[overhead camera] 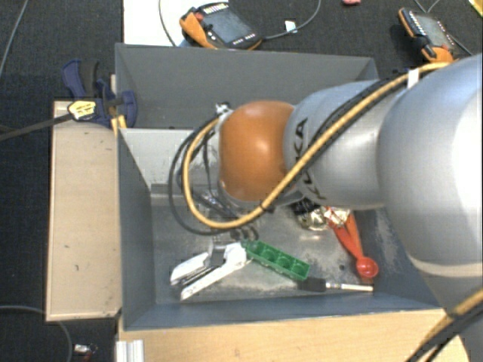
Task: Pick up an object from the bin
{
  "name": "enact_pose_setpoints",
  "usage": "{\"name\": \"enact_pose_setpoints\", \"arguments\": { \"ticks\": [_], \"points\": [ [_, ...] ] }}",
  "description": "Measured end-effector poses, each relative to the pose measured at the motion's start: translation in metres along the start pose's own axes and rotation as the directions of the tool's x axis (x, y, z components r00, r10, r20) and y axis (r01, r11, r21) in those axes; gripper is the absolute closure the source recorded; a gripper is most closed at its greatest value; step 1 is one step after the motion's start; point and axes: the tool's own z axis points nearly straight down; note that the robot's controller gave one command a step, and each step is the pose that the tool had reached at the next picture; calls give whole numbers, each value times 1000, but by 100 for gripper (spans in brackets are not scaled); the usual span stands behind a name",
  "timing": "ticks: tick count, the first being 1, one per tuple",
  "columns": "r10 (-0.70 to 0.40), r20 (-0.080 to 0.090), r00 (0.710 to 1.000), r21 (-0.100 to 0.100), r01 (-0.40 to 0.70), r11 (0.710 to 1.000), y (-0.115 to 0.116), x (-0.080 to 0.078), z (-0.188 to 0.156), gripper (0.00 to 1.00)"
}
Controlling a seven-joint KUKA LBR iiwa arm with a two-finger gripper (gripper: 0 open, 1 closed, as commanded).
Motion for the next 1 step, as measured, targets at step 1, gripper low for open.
{"name": "enact_pose_setpoints", "arguments": {
  "ticks": [1],
  "points": [
    [6, 7, 1000, -2, -6, 1000, -1, -2, -4, 0]
  ]
}}
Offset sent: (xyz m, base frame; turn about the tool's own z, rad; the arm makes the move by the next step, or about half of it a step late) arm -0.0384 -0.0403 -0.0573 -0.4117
